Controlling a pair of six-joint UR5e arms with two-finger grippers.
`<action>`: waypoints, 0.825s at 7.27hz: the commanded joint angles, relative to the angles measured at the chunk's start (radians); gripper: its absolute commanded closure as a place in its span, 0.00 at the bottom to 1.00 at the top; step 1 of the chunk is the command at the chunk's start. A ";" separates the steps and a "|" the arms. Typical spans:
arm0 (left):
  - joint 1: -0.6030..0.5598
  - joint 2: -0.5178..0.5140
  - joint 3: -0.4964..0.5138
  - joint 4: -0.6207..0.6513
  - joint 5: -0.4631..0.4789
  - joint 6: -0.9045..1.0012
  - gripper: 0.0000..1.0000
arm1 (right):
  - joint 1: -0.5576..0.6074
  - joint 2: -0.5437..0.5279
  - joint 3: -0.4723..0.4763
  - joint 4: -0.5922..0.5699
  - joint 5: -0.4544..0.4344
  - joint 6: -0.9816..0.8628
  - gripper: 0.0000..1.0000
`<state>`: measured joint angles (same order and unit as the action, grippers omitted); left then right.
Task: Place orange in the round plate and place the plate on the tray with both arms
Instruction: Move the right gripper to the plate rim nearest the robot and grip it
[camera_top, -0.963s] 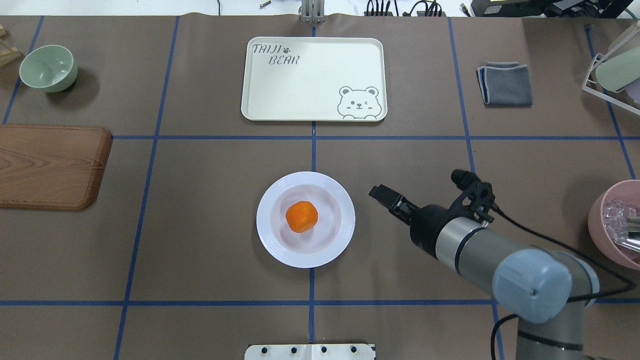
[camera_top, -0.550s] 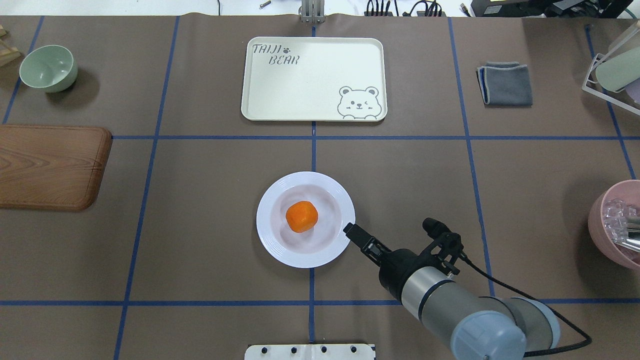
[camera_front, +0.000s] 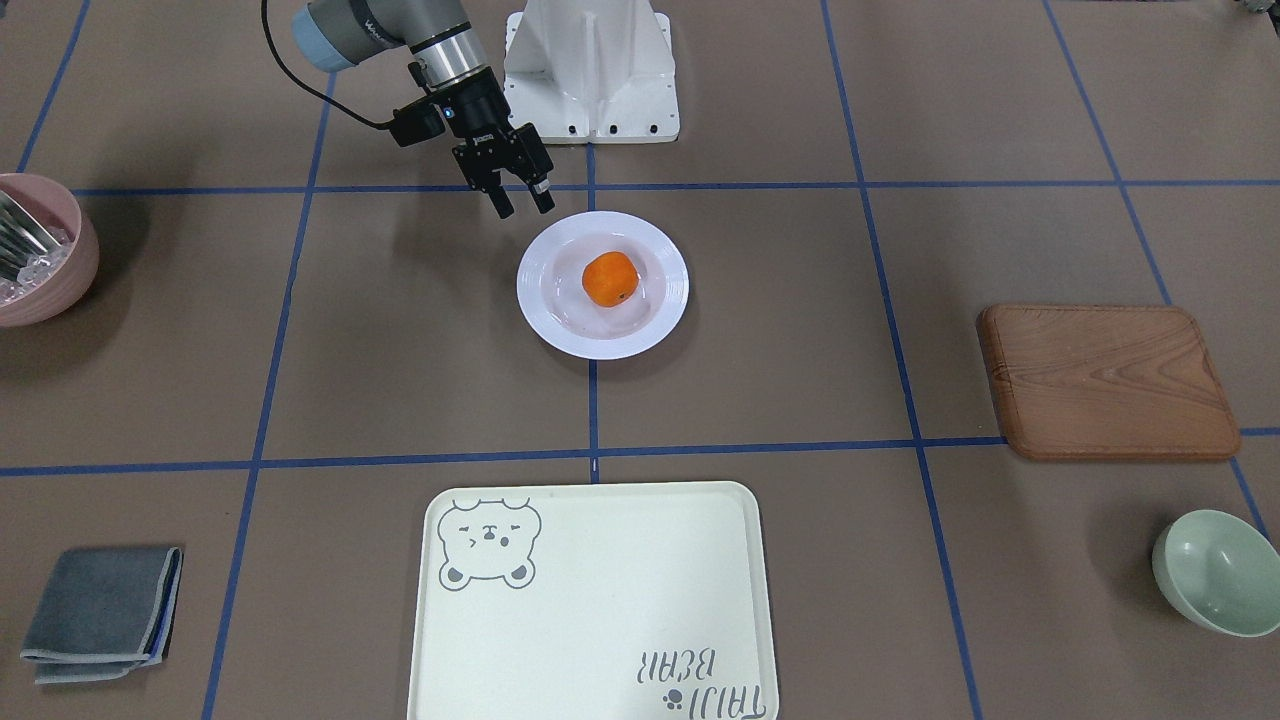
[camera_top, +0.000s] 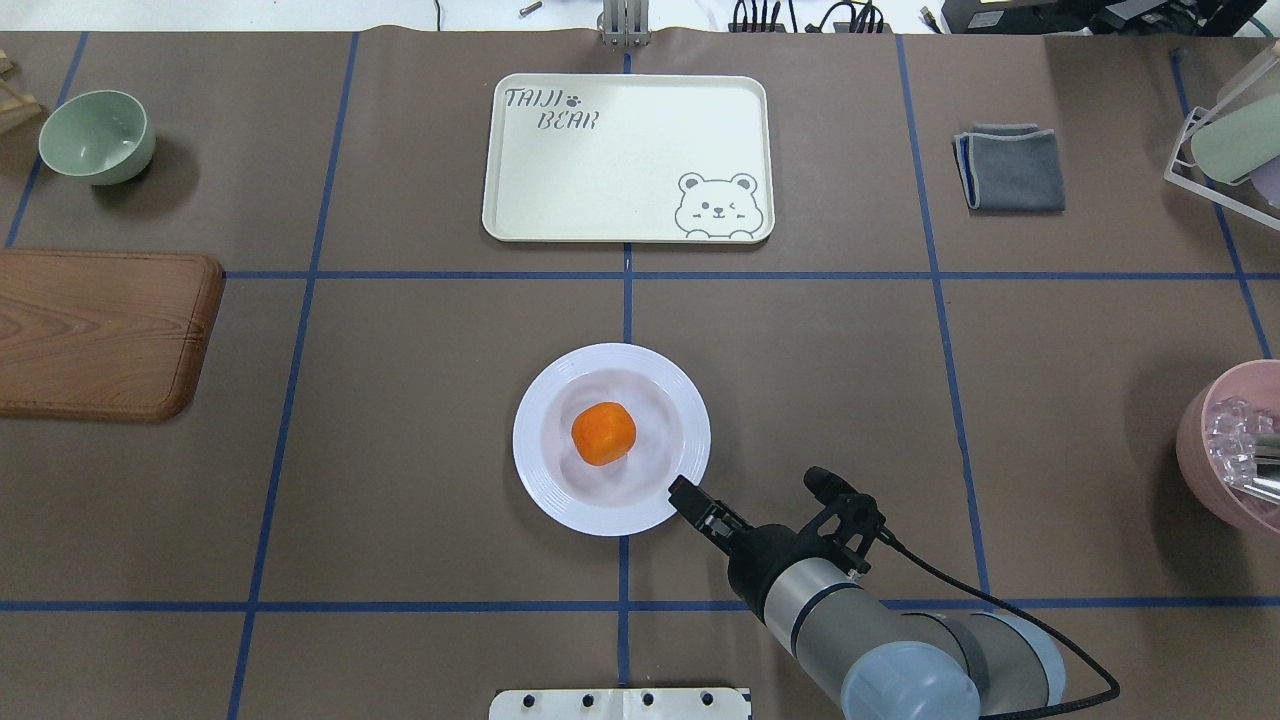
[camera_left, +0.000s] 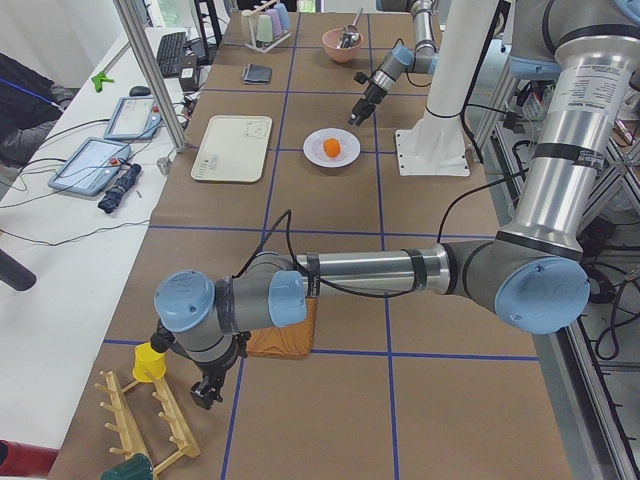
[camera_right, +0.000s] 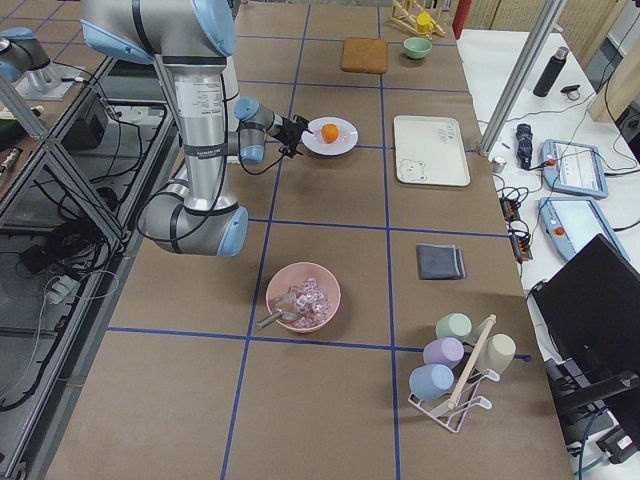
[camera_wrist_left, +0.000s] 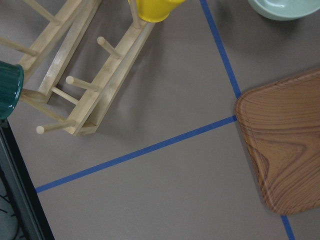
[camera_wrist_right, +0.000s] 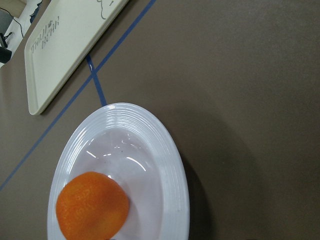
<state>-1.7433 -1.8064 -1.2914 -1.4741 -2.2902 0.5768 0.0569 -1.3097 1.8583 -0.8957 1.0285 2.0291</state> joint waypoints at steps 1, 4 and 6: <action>-0.001 0.012 -0.002 0.001 0.000 -0.006 0.01 | 0.008 0.032 -0.051 0.003 0.004 -0.001 0.28; -0.001 0.016 -0.005 0.000 -0.002 -0.008 0.01 | 0.034 0.086 -0.100 0.001 0.005 0.000 0.36; 0.001 0.015 -0.005 0.000 -0.002 -0.009 0.01 | 0.052 0.104 -0.132 0.003 0.008 0.002 0.44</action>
<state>-1.7440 -1.7910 -1.2961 -1.4741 -2.2917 0.5689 0.0955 -1.2197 1.7429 -0.8935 1.0352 2.0308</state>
